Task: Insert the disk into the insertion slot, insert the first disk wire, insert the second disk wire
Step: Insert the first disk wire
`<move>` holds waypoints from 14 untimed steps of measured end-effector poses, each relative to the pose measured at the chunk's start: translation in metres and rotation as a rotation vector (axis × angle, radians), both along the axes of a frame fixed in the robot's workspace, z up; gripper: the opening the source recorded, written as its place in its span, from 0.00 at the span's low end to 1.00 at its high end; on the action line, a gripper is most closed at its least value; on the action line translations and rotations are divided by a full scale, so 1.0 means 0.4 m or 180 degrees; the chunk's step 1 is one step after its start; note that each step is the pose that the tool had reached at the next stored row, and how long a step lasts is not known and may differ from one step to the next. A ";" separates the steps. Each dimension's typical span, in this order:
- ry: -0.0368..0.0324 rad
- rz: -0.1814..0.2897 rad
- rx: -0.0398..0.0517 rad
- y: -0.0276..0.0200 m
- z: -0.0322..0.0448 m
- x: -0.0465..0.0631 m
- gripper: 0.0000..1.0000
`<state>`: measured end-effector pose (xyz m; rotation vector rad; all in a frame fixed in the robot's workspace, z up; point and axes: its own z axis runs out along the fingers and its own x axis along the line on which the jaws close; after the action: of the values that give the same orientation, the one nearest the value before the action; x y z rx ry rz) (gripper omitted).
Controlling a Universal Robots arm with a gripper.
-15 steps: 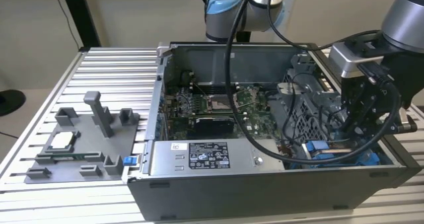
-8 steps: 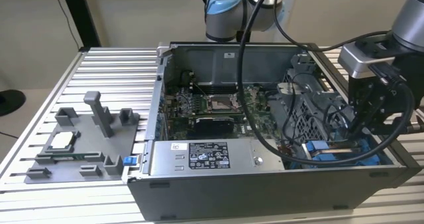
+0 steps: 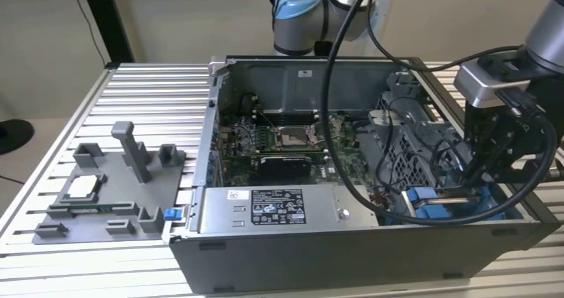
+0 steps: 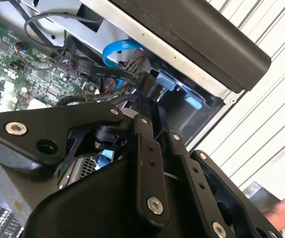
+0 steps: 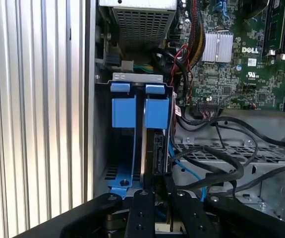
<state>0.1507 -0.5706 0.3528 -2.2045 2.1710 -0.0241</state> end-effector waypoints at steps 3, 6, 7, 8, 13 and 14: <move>0.0017 -0.0006 0.0022 -0.001 -0.002 0.002 0.00; 0.0029 -0.0012 0.0035 -0.001 -0.002 0.002 0.00; 0.0029 -0.0012 0.0035 -0.001 -0.002 0.002 0.00; 0.0029 -0.0013 0.0036 -0.001 -0.002 0.002 0.00; 0.0033 -0.0013 0.0036 -0.001 -0.002 0.002 0.00; 0.0034 -0.0013 0.0036 -0.001 -0.002 0.002 0.00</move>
<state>0.1517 -0.5709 0.3519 -2.1994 2.1755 -0.0004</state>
